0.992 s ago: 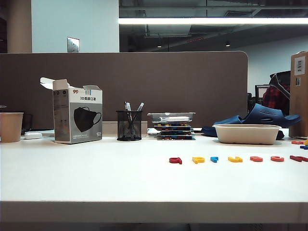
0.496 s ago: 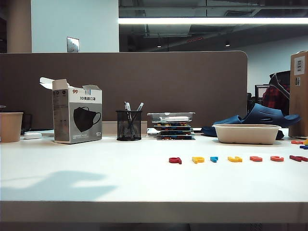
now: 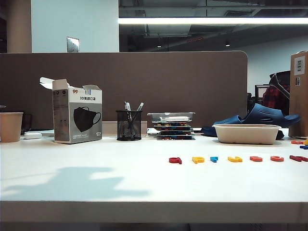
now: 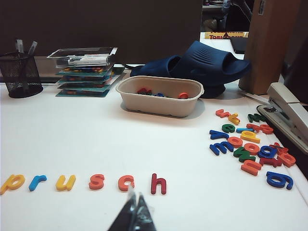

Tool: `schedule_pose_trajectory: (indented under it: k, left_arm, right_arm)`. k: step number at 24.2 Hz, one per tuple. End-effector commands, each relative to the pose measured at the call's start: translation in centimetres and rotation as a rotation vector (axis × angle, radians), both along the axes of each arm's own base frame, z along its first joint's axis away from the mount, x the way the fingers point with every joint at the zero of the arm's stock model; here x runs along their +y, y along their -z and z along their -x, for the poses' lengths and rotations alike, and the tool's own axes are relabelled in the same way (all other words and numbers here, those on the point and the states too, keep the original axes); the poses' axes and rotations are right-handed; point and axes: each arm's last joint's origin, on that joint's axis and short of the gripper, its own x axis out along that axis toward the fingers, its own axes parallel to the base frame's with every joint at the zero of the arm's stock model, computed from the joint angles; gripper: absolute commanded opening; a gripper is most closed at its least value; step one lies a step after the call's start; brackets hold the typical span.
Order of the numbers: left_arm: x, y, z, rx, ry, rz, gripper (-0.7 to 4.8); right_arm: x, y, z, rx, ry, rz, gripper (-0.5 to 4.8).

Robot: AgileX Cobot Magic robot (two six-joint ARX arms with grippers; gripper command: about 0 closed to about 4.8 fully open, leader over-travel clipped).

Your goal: Select the appropriate letters from the row of letter magnets placed on the table to arrange into the word "cup".

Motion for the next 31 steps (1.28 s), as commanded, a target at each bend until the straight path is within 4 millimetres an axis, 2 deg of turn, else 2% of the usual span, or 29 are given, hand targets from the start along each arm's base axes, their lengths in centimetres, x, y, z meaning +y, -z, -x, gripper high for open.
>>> schedule_pose_trajectory:
  k: [1, 7, 9, 20, 21, 26, 31]
  left_arm:
    - [0.1, -0.2, 0.2, -0.004, -0.022, 0.013, -0.05]
    - [0.1, -0.2, 0.2, -0.003, -0.023, 0.011, -0.05]
    - [0.1, -0.2, 0.2, -0.004, -0.024, 0.010, -0.05]
    - [0.1, -0.2, 0.1, -0.004, -0.025, 0.009, -0.05]
    - [0.1, -0.2, 0.1, -0.004, -0.025, 0.009, -0.05]
    - [0.1, -0.2, 0.1, -0.004, -0.025, 0.009, -0.05]
    - [0.1, -0.2, 0.1, -0.004, -0.025, 0.009, -0.05]
  right_arm:
    - [0.0, 0.0, 0.0, -0.021, 0.002, 0.001, -0.05]
    - [0.0, -0.6, 0.1, -0.033, 0.002, 0.002, -0.05]
    - [0.0, -2.4, 0.6, -0.044, 0.004, 0.002, -0.05]
    - [0.2, -9.8, 3.8, 0.039, 0.008, -0.003, -0.05]
    - [0.3, -11.3, 3.9, 0.067, 0.000, -0.005, -0.05]
    - [0.3, -16.3, 2.9, 0.144, -0.049, -0.014, -0.05]
    - [0.1, -21.4, -0.3, 0.214, -0.047, -0.021, -0.05]
